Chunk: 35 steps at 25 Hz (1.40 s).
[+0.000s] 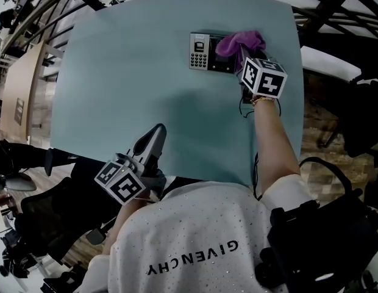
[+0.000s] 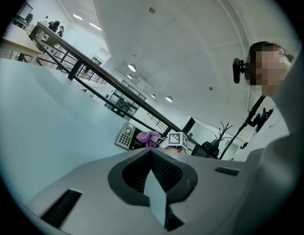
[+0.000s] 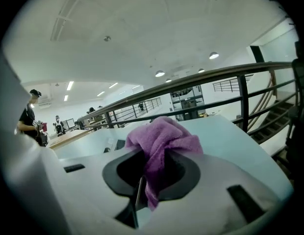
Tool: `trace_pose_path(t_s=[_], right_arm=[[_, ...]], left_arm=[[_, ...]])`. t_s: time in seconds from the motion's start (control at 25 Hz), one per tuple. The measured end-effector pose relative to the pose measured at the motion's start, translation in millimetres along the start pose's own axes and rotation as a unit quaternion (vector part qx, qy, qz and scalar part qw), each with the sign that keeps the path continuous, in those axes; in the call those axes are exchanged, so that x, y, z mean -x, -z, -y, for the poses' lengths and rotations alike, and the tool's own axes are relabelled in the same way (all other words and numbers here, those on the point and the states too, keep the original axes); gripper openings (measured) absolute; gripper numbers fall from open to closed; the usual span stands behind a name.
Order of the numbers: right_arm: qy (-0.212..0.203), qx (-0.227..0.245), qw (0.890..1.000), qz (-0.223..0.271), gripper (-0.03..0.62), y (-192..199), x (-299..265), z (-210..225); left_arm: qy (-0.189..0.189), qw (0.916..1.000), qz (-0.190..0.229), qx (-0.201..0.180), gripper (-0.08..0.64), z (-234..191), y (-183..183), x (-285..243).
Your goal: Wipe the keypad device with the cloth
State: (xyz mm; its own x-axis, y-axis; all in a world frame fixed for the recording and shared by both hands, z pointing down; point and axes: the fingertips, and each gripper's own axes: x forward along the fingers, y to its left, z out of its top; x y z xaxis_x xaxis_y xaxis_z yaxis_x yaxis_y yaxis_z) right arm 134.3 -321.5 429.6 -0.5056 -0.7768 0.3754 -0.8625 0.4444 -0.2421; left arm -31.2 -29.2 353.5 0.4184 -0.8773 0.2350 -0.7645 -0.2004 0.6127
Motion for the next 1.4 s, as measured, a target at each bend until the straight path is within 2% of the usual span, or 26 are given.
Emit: trace_pose_path(t_s=[0.2, 0.44, 0.64, 0.96, 1.04, 1.2, 1.28, 1.4], right_arm=[[-0.008, 0.017, 1.000, -0.026, 0.061, 29.8, 2.2, -10.9], [-0.009, 0.004, 0.999, -0.053, 0.061, 62.5, 10.9, -12.6], [-0.003, 0.017, 0.997, -0.081, 0.061, 78.0, 17.6, -17.8], [0.015, 0.008, 0.995, -0.102, 0.063, 100.9, 21.1, -18.4], [0.022, 0.017, 0.994, -0.108, 0.063, 104.0, 22.1, -18.4], [0.039, 0.076, 0.988, -0.129, 0.063, 107.5, 25.3, -19.3], [0.054, 0.079, 0.989, -0.117, 0.063, 96.6, 30.7, -15.9], [0.081, 0.038, 0.996, -0.028, 0.063, 40.3, 43.6, -5.7]], left_arm=[[-0.002, 0.9999, -0.011, 0.000, 0.000, 2.1, 6.9, -4.8], [0.004, 0.9999, -0.014, 0.002, 0.000, 6.8, 10.2, -10.2], [0.009, 0.9999, -0.013, -0.002, 0.000, 12.2, 8.3, -11.8], [0.015, 0.9997, -0.020, 0.002, 0.000, 5.0, 11.2, -10.7], [0.018, 0.9996, -0.023, 0.006, 0.000, 2.4, 12.1, -11.3], [0.031, 0.9991, -0.027, 0.008, 0.000, -6.3, 7.2, -14.6], [0.041, 0.9986, -0.031, 0.010, 0.000, -10.6, 2.1, -17.3], [0.066, 0.9971, -0.037, -0.003, 0.000, -12.6, -9.4, -18.2]])
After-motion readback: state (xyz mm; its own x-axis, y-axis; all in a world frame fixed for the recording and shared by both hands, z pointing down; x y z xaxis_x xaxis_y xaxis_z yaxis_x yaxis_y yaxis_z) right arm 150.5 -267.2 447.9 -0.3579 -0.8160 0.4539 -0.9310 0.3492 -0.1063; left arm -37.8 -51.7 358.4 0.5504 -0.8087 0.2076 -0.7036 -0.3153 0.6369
